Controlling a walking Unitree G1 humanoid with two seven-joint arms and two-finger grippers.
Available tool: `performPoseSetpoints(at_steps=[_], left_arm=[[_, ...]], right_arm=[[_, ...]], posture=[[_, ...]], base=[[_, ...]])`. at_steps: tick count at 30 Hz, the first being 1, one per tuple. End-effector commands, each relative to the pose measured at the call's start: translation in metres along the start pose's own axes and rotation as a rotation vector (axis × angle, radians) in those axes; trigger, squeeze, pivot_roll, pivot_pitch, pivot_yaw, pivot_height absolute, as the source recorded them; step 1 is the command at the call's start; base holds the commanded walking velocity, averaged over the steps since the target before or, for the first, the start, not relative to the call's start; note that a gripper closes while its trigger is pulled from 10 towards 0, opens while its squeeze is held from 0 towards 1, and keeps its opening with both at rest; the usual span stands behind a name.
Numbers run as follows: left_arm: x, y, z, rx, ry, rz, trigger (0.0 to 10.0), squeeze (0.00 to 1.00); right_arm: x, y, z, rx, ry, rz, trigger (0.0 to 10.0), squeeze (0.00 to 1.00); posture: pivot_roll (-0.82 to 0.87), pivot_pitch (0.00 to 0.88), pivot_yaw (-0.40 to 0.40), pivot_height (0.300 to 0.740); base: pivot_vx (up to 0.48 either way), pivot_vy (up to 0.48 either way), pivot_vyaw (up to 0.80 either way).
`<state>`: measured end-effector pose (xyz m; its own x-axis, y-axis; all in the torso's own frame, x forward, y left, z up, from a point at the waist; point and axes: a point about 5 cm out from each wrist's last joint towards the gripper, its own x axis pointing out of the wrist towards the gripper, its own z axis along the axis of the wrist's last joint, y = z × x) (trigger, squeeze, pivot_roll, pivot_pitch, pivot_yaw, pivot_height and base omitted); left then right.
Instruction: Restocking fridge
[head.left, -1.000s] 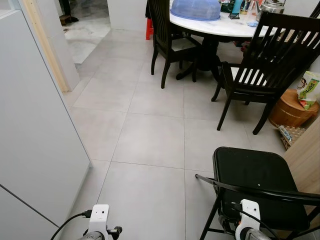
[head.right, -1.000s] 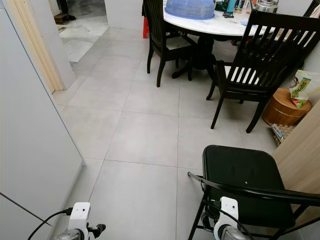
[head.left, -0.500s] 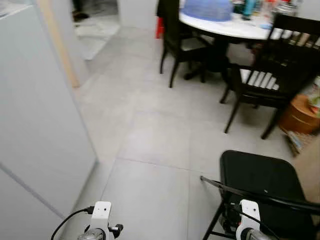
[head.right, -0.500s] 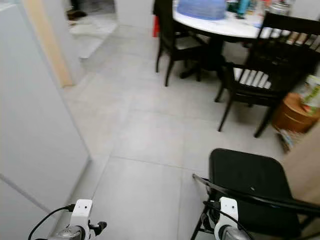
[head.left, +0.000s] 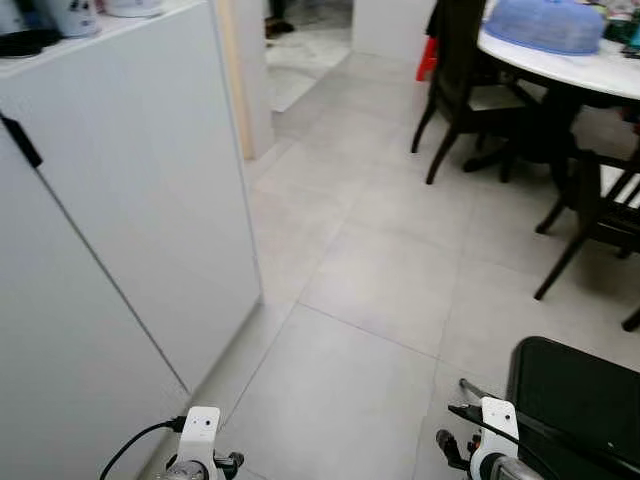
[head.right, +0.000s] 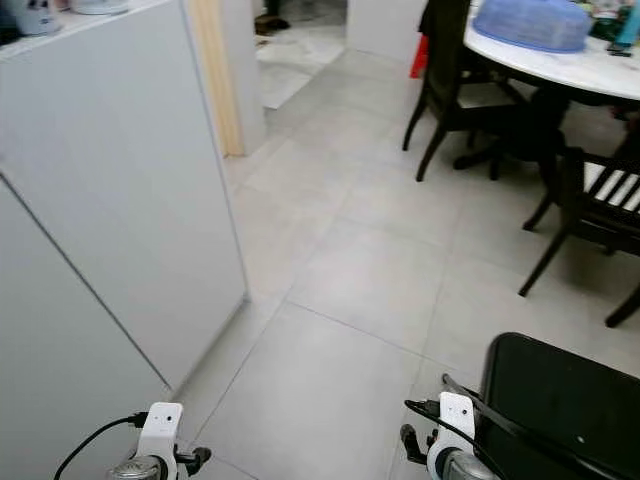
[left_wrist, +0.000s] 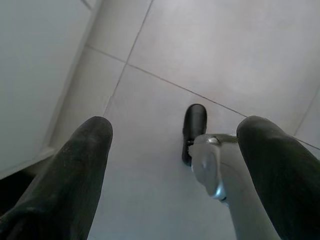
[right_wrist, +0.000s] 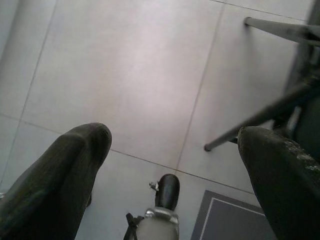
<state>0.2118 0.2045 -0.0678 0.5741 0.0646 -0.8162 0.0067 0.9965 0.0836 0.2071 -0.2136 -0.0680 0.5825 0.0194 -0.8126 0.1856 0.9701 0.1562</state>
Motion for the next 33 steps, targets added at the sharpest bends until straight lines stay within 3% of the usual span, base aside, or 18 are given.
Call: performPoseSetpoints(at_steps=[1, 33], left_arm=[[-0.0005, -0.0012, -0.0076, 0.017, 0.032, -0.006, 10.0, 0.0], [0.0, -0.0033, -0.0056, -0.006, 0.03, -0.006, 10.0, 0.0]], right_arm=[[-0.001, -0.0038, -0.0021, -0.003, 0.007, -0.01, 10.0, 0.0], [-0.0012, -0.0051, 0.0011, -0.016, 0.009, -0.001, 10.0, 0.0]], posture=[[0.07, 0.0, -0.038, 0.74], [0.08, 0.0, -0.063, 0.74]], base=[[0.0, 0.0, 0.8], [0.0, 0.0, 0.8]])
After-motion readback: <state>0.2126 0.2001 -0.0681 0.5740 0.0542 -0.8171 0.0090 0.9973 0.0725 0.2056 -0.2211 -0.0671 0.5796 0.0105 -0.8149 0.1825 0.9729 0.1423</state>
